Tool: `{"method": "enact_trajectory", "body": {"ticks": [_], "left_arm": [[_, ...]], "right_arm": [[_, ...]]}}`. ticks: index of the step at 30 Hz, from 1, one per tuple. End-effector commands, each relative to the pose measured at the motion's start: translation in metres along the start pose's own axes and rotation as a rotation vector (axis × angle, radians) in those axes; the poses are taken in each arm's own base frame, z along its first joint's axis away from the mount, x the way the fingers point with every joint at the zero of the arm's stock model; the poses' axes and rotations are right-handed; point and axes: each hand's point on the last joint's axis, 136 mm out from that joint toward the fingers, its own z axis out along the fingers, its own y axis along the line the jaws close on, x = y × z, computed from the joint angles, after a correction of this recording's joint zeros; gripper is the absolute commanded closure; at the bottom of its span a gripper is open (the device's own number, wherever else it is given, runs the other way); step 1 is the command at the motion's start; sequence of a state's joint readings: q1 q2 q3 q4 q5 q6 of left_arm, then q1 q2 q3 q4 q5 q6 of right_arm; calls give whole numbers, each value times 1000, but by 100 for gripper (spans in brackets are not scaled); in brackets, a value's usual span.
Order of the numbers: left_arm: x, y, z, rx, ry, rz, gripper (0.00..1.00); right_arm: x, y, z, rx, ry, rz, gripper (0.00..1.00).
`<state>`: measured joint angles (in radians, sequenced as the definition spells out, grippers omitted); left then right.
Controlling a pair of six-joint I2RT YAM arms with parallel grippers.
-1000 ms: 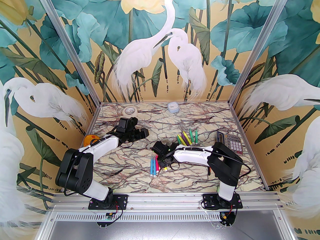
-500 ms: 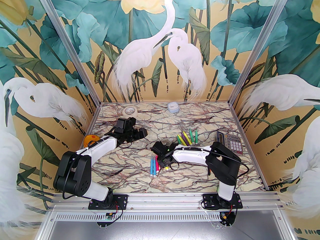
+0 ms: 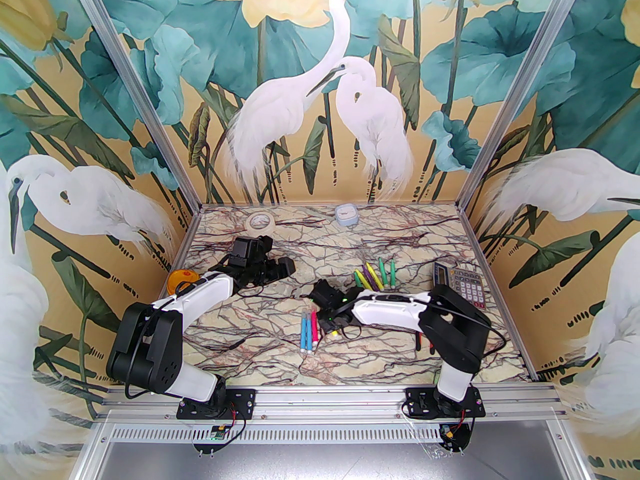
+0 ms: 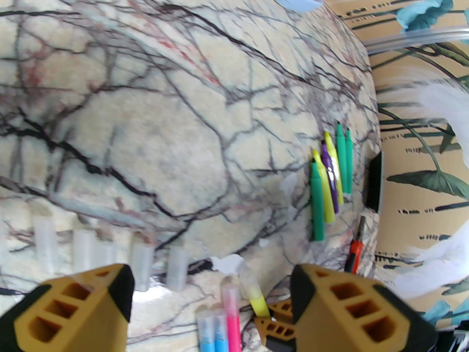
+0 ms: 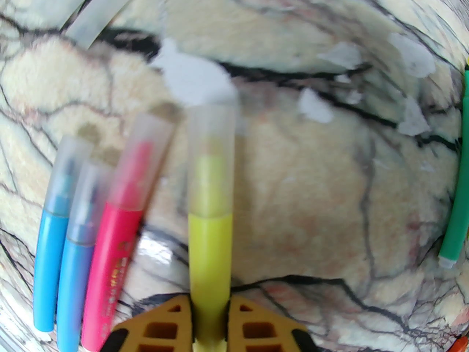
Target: Open the pen caps
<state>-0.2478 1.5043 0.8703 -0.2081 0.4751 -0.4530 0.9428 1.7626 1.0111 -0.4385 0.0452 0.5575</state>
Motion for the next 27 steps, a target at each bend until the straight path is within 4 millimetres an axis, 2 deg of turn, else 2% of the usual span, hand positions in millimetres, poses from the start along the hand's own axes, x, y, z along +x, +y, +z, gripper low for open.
{"method": "enact_trajectory", "body": {"ticks": [1, 5, 9, 12, 18, 27], "left_arm": [[2, -18, 0, 101, 26, 8, 25], [6, -29, 7, 149, 52, 14, 26], [13, -51, 17, 208, 100, 57, 28], [20, -70, 26, 270, 139, 96, 29], [26, -94, 37, 359, 191, 118, 33], [35, -111, 39, 417, 235, 147, 37]], "right_arm": [[-21, 9, -20, -109, -93, 33, 86], [-26, -1, -32, -112, -137, 25, 86], [-34, -5, -45, -137, -194, 22, 85], [-40, -4, -55, -162, -237, 19, 85], [-49, -1, -69, -185, -289, 0, 85], [-61, 4, -75, -201, -317, -17, 85]]}}
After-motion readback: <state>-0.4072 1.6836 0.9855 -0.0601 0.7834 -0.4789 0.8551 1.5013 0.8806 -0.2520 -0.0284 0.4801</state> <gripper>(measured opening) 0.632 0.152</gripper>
